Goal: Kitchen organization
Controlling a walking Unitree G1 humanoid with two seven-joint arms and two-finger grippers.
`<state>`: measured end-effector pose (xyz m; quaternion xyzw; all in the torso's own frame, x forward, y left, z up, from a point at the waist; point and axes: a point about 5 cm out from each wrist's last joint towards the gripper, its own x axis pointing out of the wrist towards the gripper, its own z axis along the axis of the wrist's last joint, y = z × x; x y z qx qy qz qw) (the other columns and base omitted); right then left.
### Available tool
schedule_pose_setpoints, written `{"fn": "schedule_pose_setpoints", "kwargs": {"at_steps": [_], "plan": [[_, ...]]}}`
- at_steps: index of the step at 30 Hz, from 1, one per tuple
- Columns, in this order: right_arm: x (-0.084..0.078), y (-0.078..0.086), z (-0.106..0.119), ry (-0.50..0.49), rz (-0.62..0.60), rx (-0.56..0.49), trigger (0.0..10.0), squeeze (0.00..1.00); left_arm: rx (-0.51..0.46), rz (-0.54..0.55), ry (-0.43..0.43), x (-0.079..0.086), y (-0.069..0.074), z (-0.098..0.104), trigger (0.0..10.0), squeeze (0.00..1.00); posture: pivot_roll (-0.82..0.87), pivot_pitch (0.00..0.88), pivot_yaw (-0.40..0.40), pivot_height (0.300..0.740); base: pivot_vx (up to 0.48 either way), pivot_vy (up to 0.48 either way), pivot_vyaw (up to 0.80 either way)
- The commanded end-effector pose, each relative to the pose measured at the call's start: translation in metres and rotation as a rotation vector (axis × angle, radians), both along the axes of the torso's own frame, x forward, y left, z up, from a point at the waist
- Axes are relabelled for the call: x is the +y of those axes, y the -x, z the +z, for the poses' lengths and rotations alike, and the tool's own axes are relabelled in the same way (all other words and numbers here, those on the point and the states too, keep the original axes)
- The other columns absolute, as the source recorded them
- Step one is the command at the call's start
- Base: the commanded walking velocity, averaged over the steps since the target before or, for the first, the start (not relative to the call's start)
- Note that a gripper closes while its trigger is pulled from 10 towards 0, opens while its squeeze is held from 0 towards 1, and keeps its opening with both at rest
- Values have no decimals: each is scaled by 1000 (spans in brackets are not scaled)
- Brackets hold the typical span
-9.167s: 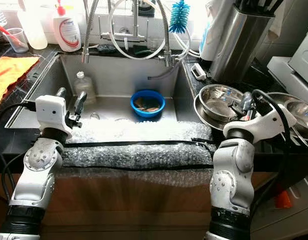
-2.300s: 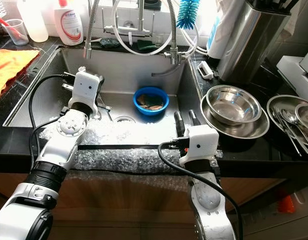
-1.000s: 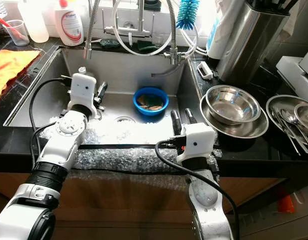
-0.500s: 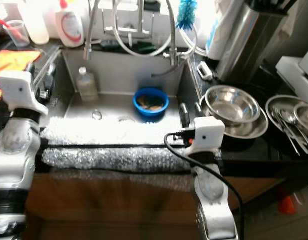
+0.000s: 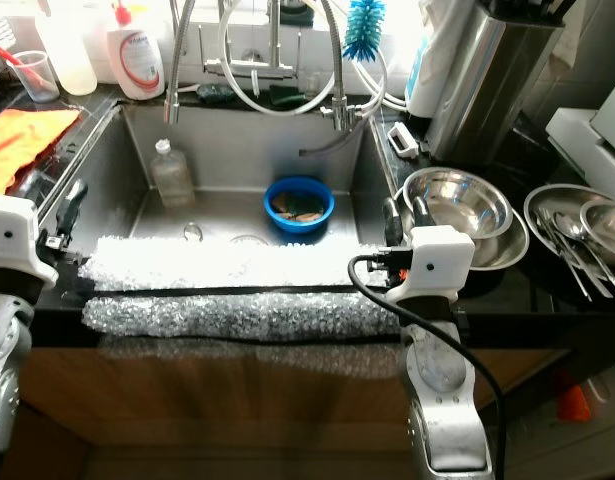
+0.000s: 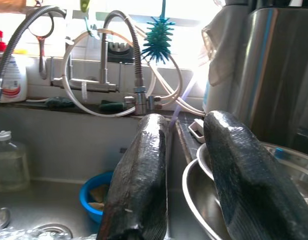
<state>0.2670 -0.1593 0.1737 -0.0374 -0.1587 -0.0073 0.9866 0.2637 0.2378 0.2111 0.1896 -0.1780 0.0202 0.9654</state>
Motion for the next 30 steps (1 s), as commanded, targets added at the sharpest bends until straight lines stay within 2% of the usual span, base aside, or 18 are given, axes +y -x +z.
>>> {"fn": "schedule_pose_setpoints", "kwargs": {"at_steps": [1,5,6,7,8,9,10,14,16,20,21,22,26,28,30], "plan": [[-4,-1,1,-24,-20,7,10000,0,-2,13,-25,3,2,4,10000,0,-34,50,-44,740,0,0,0],[-8,-8,8,-68,-35,3,10000,0,2,6,-4,-3,-1,5,10000,0,-37,52,-47,740,0,0,0],[-12,-11,11,-99,-57,4,10000,933,6,3,1,-5,-2,5,10000,0,-43,51,-46,740,0,0,0],[-15,-12,13,-121,-73,5,10000,933,8,1,5,-6,-3,4,10000,0,-43,51,-46,740,0,0,0],[-20,-15,15,-169,-102,8,10000,1000,10,-5,11,-8,-4,3,10000,0,-46,52,-46,740,0,0,0],[-27,-20,17,-255,-136,14,10000,1000,13,-15,15,-11,-6,2,10000,0,-49,51,-47,740,0,0,0],[-32,-23,18,-298,-157,21,10000,1000,13,-21,23,-13,-7,2,10000,0,-48,50,-49,740,0,0,0],[-43,-29,18,-402,-201,38,10000,1000,19,-25,31,-15,-8,1,10000,0,-48,47,-50,740,0,0,0],[-47,-31,19,-390,-224,49,10000,1000,21,-27,30,-16,-8,0,10000,0,-46,46,-50,740,0,0,0],[-55,-38,21,-443,-257,69,10000,1000,25,-36,34,-18,-8,-1,10000,0,-44,43,-55,740,0,0,0],[-56,-42,19,-454,-270,97,10000,961,26,-37,34,-19,-9,-2,10000,0,-42,42,-57,740,0,0,0],[-57,-44,17,-453,-274,113,10000,0,27,-39,36,-20,-9,-3,10000,0,-42,40,-59,740,0,0,0],[-59,-50,18,-467,-272,124,10000,0,28,-45,43,-23,-10,-4,10000,0,-36,34,-62,740,0,0,0],[-61,-54,19,-518,-284,137,10000,0,28,-47,46,-24,-10,-4,10000,0,-36,31,-62,740,0,0,0],[-63,-56,19,-528,-294,155,10000,0,28,-50,46,-24,-10,-4,10000,0,-38,29,-62,740,0,0,0]]}}
